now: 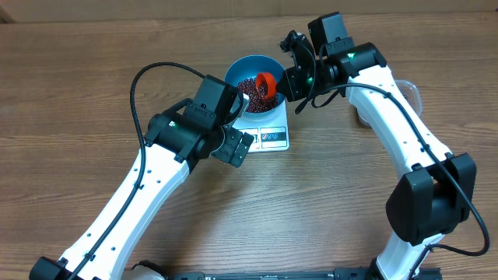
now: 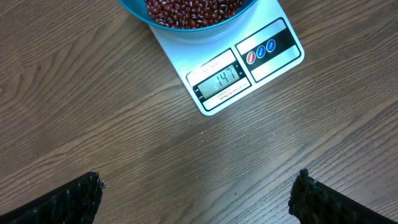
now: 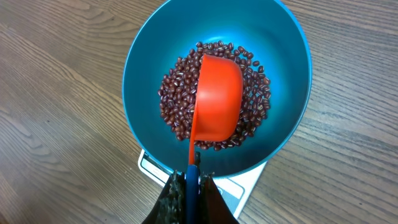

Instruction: Scoop item into bowl and weigh 150g on scale

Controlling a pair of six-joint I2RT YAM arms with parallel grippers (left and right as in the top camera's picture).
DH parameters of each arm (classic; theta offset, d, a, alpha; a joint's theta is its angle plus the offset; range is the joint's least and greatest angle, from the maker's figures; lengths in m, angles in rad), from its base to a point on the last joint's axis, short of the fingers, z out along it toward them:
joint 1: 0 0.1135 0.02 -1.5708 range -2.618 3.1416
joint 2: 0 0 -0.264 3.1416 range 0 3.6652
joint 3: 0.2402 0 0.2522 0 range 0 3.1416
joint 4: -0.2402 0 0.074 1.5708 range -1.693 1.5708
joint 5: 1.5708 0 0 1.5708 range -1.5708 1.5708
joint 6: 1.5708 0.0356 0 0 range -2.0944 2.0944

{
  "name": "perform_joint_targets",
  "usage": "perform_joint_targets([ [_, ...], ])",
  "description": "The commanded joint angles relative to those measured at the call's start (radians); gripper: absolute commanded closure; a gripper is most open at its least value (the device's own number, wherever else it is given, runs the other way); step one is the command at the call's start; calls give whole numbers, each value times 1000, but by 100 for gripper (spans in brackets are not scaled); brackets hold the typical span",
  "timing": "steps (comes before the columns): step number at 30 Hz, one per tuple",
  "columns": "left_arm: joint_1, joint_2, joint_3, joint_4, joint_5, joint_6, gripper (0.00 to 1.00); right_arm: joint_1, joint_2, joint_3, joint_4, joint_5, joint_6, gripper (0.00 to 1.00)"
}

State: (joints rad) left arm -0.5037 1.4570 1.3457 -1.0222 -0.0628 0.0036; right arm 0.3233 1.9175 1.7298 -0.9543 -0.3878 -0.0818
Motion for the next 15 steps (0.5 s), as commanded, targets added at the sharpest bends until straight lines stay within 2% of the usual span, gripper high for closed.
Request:
perform_joint_targets([
  [1, 0, -12, -4, 2, 11, 16, 0, 1, -45, 33, 7, 2, 4, 96],
  [15, 0, -12, -4, 2, 11, 16, 0, 1, -45, 33, 7, 2, 4, 96],
])
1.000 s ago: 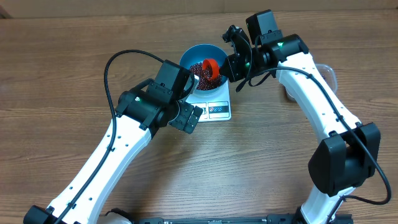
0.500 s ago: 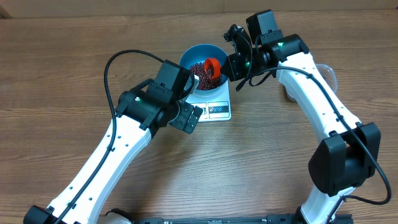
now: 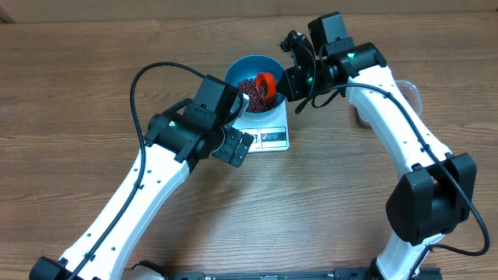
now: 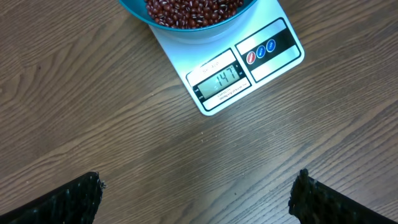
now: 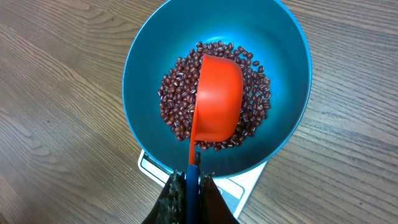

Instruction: Scoop item into bowl and weigh 150g on scale

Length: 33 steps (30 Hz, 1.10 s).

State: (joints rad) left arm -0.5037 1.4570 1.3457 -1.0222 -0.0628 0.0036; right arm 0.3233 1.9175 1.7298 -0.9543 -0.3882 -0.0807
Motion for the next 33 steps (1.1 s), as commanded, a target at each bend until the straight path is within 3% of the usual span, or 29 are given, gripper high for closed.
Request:
perform_joint_targets([
  [1, 0, -12, -4, 2, 11, 16, 0, 1, -45, 33, 7, 2, 3, 96],
  [3, 0, -12, -4, 2, 11, 16, 0, 1, -45, 33, 2, -23, -13, 96],
  [6, 0, -12, -4, 2, 11, 16, 1, 4, -45, 33, -17, -101, -154, 96],
  [10, 0, -12, -4, 2, 11, 16, 0, -4, -45, 33, 19, -3, -8, 96],
  [19, 0, -12, -4, 2, 11, 16, 1, -8, -45, 33, 14, -19, 1, 97],
  [22, 0, -12, -4, 2, 11, 16, 0, -2, -45, 33, -34, -140, -215, 96],
  [26, 0, -12, -4, 2, 11, 16, 1, 0, -45, 33, -2, -30, -68, 96],
  [33, 0, -12, -4, 2, 11, 16, 0, -4, -45, 33, 1, -35, -64, 96],
])
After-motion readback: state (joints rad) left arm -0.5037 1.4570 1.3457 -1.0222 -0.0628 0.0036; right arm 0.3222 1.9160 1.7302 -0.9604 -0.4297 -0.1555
